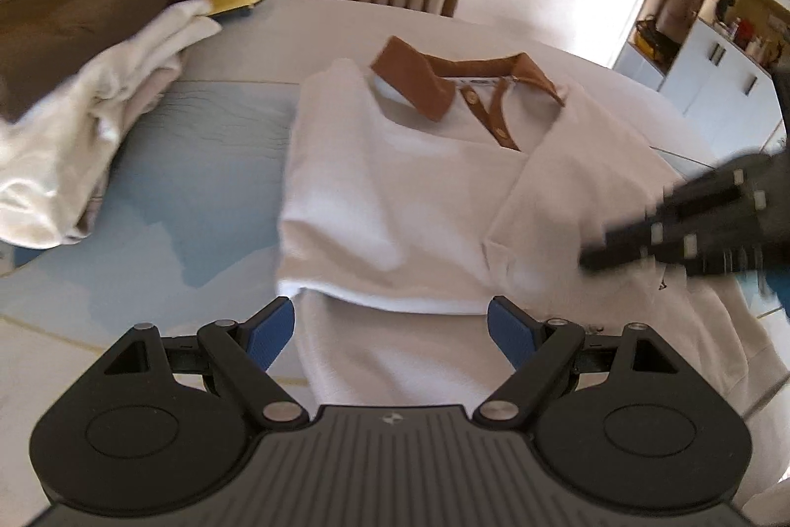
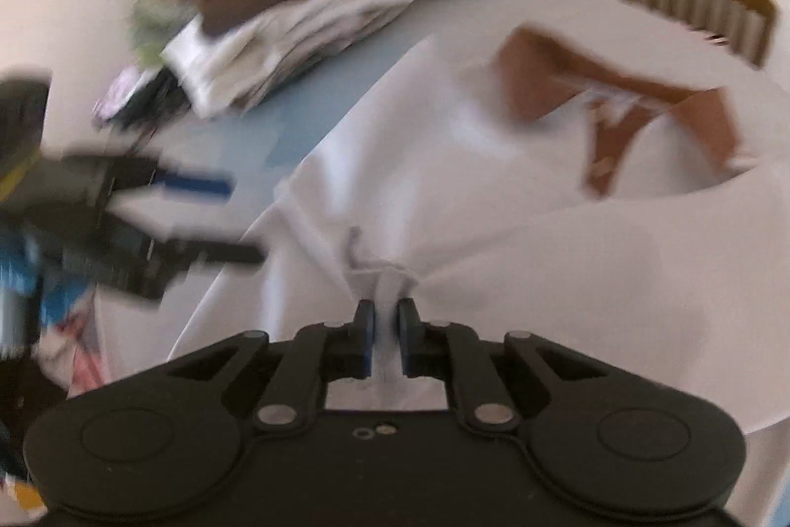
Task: Fold clothes
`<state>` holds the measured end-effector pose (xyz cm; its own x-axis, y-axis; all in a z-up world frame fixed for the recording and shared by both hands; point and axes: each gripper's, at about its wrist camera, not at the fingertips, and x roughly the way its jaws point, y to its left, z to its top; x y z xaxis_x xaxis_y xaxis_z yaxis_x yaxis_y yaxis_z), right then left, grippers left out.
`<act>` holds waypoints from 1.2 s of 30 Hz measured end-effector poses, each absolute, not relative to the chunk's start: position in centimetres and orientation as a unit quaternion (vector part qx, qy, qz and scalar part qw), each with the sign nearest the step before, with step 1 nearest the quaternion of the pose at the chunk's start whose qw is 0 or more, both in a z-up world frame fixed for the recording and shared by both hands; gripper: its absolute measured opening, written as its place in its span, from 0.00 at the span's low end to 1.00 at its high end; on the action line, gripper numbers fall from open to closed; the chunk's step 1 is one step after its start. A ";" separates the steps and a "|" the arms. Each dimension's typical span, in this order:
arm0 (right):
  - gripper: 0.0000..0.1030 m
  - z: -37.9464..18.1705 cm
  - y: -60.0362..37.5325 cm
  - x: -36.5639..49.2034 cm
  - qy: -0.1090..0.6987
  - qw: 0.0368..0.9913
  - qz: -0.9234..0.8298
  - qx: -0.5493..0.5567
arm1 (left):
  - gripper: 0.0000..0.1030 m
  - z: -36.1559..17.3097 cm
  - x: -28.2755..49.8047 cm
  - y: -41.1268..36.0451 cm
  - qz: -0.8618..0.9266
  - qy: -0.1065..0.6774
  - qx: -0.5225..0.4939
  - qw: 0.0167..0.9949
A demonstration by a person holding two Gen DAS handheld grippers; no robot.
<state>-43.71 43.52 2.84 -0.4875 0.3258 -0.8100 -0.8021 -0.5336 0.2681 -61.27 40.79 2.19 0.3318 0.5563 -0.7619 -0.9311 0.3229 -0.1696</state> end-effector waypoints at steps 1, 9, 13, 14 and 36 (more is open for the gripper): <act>1.00 2.7 43.2 -43.8 0.328 0.342 0.800 -0.368 | 0.83 2.3 -61.5 40.7 0.492 0.302 -0.310 0.755; 1.00 3.8 41.4 -40.3 0.305 0.328 0.802 -0.394 | 0.83 2.9 -60.6 40.5 0.460 0.303 -0.312 0.774; 1.00 3.6 41.0 -35.5 0.316 0.388 0.767 -0.403 | 0.83 2.0 -58.6 40.8 0.425 0.305 -0.334 0.784; 1.00 3.3 40.9 -34.3 0.326 0.399 0.757 -0.401 | 0.83 1.6 -58.1 40.9 0.416 0.306 -0.344 0.784; 1.00 0.3 35.8 -28.1 0.331 0.449 0.738 -0.379 | 0.12 2.7 -55.8 43.0 0.462 0.264 -0.383 0.755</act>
<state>-28.11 35.83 0.30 -0.3091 0.4110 -0.8576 -0.9140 -0.3775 0.1485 -55.76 42.98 2.74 0.4338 0.4949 -0.7529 -0.8999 0.2798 -0.3346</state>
